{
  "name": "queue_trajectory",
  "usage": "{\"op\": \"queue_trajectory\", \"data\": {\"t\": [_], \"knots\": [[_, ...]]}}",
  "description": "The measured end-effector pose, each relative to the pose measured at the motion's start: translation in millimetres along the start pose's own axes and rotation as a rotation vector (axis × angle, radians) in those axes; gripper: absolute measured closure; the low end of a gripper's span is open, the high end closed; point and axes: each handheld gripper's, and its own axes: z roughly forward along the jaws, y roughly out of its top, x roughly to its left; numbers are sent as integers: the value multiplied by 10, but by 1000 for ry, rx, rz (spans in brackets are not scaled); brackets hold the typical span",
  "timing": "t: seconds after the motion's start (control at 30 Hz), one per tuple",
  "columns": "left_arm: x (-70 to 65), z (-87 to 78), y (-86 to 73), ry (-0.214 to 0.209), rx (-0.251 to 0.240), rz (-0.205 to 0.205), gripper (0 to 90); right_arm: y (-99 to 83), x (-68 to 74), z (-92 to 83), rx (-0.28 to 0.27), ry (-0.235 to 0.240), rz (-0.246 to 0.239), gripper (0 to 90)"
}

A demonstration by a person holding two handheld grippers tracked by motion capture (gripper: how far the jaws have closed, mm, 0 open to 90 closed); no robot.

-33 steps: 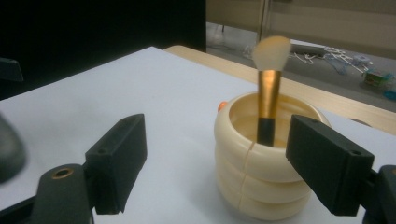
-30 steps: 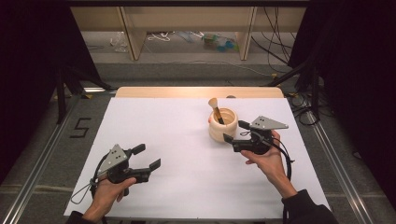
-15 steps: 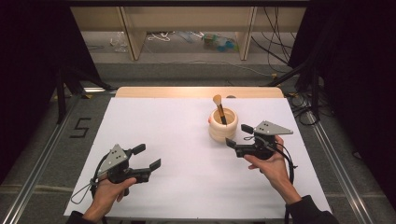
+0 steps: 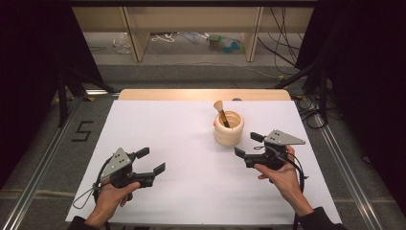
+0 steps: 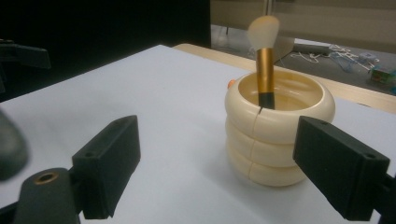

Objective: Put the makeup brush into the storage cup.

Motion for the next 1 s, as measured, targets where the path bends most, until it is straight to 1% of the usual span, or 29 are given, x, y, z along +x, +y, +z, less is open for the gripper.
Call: {"op": "queue_trajectory", "data": {"t": [0.03, 0.07, 0.13, 0.23, 0.27, 0.33, 0.37, 0.4, 0.43, 0.53, 0.57, 0.63, 0.7, 0.73, 0.77, 0.8, 0.83, 0.9, 0.93, 0.97, 1.0], "knots": [[-2, -3, 1, 0, -1, 0, 160, -6, 6, -10, 0, -5, -1, 160], [-4, -5, 4, 0, -3, 0, 160, -14, 12, -14, -11, -9, -3, 160], [-3, -6, 5, 1, -4, -1, 160, -26, 24, -34, 5, 4, -6, 161], [-2, -1, 0, -1, 0, 0, 160, -51, 35, -54, 7, 1, -4, 161], [-1, -1, 1, -1, -1, 1, 160, -58, 37, -58, -1, 7, -1, 161], [-1, -4, 2, 0, -3, -6, 160, -65, 45, -74, -7, -5, -2, 161], [2, -4, 2, -1, -3, -4, 160, -71, 50, -70, -21, 5, 4, 161], [4, -4, 2, -1, -3, -3, 160, -69, 48, -84, -14, 8, -9, 160], [5, -4, 1, 0, -3, -2, 161, -70, 56, -102, -1, 7, -2, 160], [3, -3, -2, 0, -2, -4, 160, -90, 71, -105, -27, 6, 1, 160], [2, -1, -3, -1, -1, -3, 160, -94, 72, -114, -21, 6, -6, 160], [1, -3, -1, 0, -2, -3, 160, -102, 80, -132, -10, 13, -4, 159], [5, -7, 1, 0, -2, 1, 160, -116, 89, -137, -23, 9, -4, 159], [6, -7, 0, 0, -3, -1, 160, -121, 93, -143, -24, 6, 0, 159], [7, -7, -1, 1, -3, -1, 160, -124, 96, -151, -20, 15, 1, 159], [6, -8, 0, 1, -3, -2, 160, -129, 106, -153, -28, 11, 5, 159], [5, -9, -1, 0, -3, -2, 160, -130, 109, -169, -17, 5, 0, 159], [3, -10, -1, 0, -3, -1, 160, -145, 115, -186, -17, 14, -2, 159], [4, -11, -1, 1, -3, -2, 160, -156, 121, -195, -16, 9, 0, 159], [4, -12, -1, 1, -3, -3, 160, -170, 130, -186, -34, 7, 3, 159], [5, -16, 0, 2, -2, 1, 160, -176, 127, -200, -30, 14, -4, 159]]}}
